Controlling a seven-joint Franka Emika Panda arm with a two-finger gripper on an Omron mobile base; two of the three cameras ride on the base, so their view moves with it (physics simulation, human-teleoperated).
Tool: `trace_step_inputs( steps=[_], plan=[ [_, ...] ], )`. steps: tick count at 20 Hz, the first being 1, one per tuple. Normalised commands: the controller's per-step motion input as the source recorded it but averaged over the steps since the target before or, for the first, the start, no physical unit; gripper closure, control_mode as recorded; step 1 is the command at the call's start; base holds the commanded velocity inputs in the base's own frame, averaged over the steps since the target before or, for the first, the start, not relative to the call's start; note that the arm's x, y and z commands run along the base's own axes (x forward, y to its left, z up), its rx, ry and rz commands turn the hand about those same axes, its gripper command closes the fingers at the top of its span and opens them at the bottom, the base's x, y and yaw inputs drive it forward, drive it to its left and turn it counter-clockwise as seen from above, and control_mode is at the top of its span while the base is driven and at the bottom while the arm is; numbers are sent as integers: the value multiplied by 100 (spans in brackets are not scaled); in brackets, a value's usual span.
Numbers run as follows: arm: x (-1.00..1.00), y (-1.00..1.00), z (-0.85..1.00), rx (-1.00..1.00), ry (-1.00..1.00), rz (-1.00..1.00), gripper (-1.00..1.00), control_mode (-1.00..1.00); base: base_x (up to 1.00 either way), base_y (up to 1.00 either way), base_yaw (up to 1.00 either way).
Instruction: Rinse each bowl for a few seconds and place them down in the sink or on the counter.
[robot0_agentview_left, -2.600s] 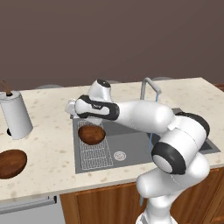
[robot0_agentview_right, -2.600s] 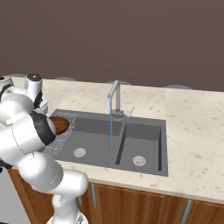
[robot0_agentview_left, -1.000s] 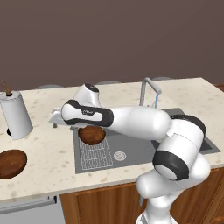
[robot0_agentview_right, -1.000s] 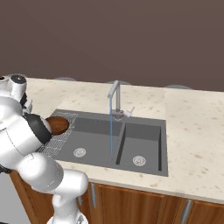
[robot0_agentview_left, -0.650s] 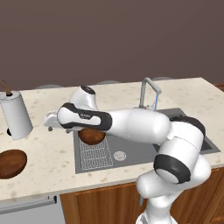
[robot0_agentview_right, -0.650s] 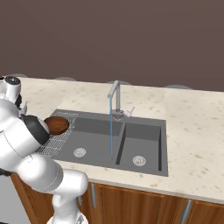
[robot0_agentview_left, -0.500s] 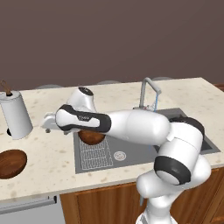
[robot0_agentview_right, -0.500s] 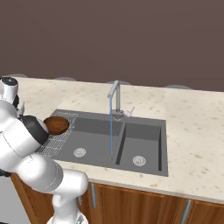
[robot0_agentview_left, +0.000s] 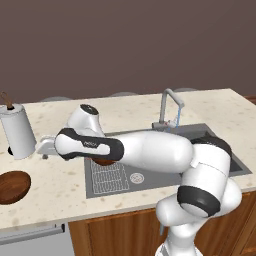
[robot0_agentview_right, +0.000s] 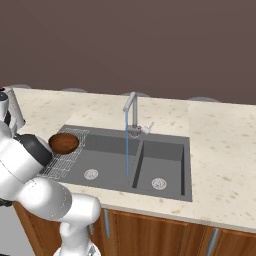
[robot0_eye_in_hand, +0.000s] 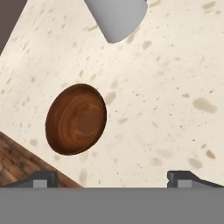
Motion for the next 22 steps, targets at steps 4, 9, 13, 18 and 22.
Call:
trace_step_inputs(
  steps=[4,9,13,18,22],
  plan=[
    [-22,17,0,0,0,0,-100,-100,0,0,0],
    [-10,15,-8,0,0,0,-100,-100,0,0,0],
    [-5,17,-13,2,0,0,-100,-100,0,0,0],
    [-1,11,-13,1,0,0,-100,-100,0,0,0],
    [0,10,-15,0,0,0,-100,-100,0,0,0]
  ],
)
